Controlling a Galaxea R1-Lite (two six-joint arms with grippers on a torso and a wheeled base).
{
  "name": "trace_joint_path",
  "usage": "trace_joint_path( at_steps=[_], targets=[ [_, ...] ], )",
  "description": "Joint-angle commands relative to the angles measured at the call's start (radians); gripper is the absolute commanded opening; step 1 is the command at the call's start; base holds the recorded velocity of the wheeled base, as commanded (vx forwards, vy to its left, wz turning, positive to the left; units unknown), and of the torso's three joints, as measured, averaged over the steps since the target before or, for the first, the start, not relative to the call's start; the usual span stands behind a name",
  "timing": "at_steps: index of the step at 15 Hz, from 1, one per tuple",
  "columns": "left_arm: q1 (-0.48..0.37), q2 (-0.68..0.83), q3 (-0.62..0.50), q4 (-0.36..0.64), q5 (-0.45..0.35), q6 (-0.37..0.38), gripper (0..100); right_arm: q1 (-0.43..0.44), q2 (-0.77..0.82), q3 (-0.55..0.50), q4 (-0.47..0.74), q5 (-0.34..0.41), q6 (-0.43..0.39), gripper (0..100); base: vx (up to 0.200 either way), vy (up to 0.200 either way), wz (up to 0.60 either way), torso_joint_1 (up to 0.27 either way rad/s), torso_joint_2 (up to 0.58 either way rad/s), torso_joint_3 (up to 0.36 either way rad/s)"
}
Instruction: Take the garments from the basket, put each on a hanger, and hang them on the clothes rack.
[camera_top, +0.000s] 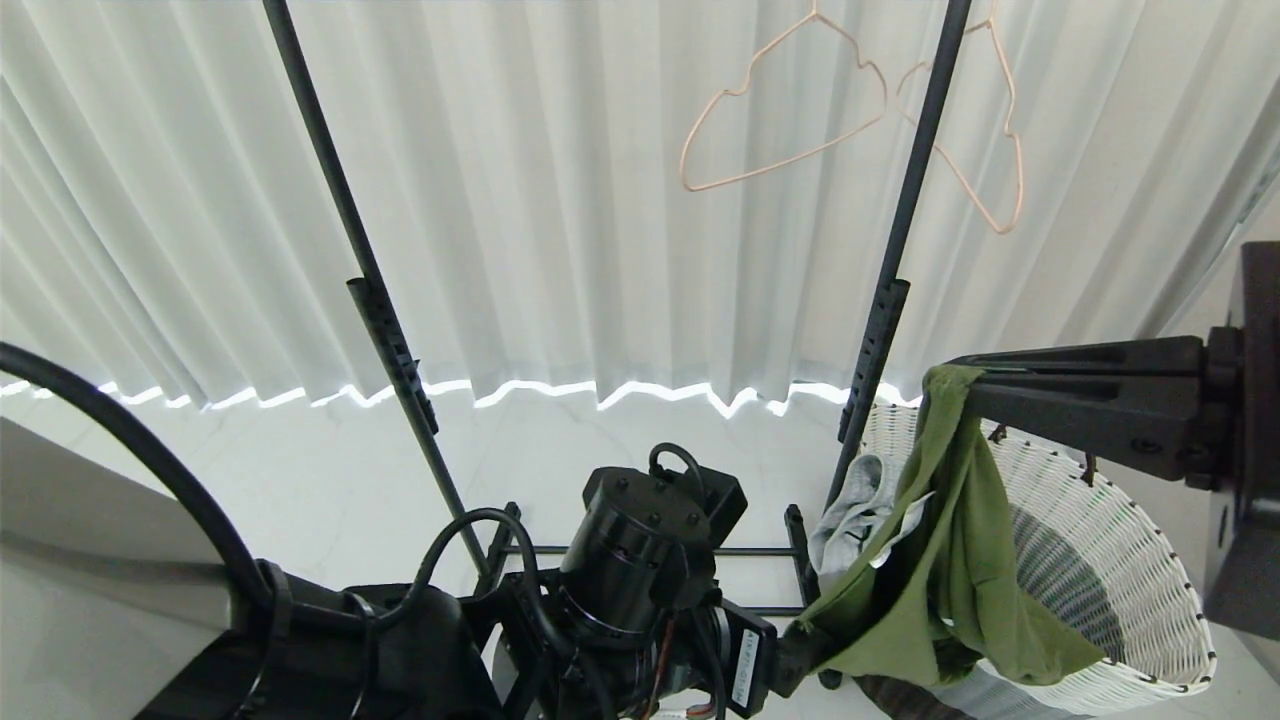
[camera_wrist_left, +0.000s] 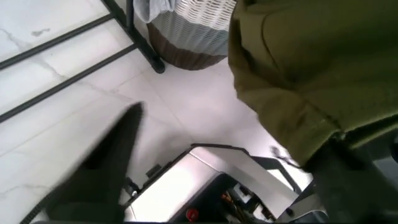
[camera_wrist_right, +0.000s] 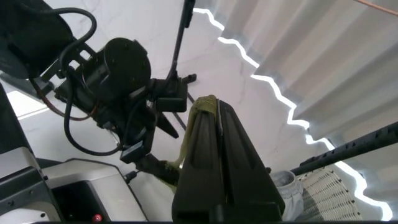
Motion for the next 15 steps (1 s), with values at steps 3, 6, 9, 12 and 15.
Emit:
trace_joint_path(
  at_steps=[3,6,9,12,15],
  targets=[
    [-0.013,-0.014,0.006,-0.003,0.02,0.0,0,-0.002,-0.017,0.012,0.006,-0.003,0.001,0,0.0,0.0,0.0,0.0,0.0,0.0],
    [-0.082,-0.134,0.023,-0.003,0.112,0.004,0,-0.058,-0.028,0.025,0.004,-0.014,0.003,0,0.0,0.0,0.0,0.0,0.0,0.0],
    [-0.098,-0.38,-0.06,0.127,0.132,0.046,0,-0.097,-0.057,0.035,0.001,-0.054,0.001,0,0.0,0.0,0.0,0.0,0.0,0.0],
    [-0.095,-0.608,-0.309,0.561,0.25,0.087,0,-0.103,-0.084,0.049,0.0,-0.057,0.0,0,0.0,0.0,0.0,0.0,0.0,0.0],
    [-0.096,-0.605,-0.563,0.729,0.474,0.156,0,-0.103,-0.095,0.054,-0.023,-0.091,-0.003,0,0.0,0.0,0.0,0.0,0.0,0.0]
  ],
)
